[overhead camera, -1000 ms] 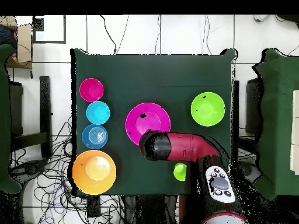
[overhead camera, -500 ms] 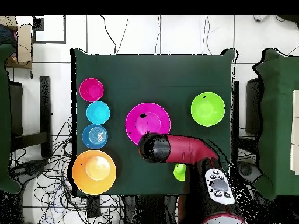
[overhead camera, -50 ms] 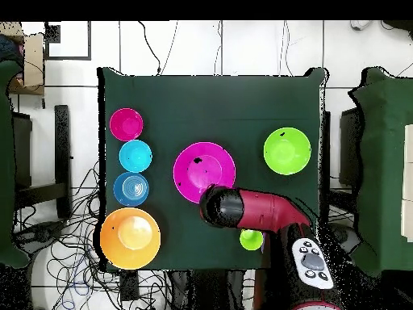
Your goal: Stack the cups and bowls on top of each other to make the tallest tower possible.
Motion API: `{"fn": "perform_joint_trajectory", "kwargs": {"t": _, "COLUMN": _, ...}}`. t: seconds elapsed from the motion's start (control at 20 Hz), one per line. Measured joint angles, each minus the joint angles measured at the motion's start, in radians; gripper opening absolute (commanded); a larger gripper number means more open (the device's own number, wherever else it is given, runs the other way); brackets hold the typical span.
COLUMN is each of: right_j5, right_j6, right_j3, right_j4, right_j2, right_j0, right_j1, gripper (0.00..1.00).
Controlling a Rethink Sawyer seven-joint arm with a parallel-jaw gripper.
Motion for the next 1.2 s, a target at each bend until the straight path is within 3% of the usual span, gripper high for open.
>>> {"fn": "perform_joint_trajectory", "kwargs": {"t": 0.75, "right_j5": -0.041, "right_j6": 0.000, "right_j3": 0.000, "right_j4": -0.055, "right_j2": -0.007, "right_j0": -0.100, "right_j1": -0.001, "gripper": 0.00}}
{"fn": "perform_joint_trajectory", "kwargs": {"t": 1.2, "right_j5": -0.055, "right_j6": 0.000, "right_j3": 0.000, "right_j4": -0.072, "right_j2": -0.007, "right_j0": -0.104, "right_j1": -0.004, "gripper": 0.00}}
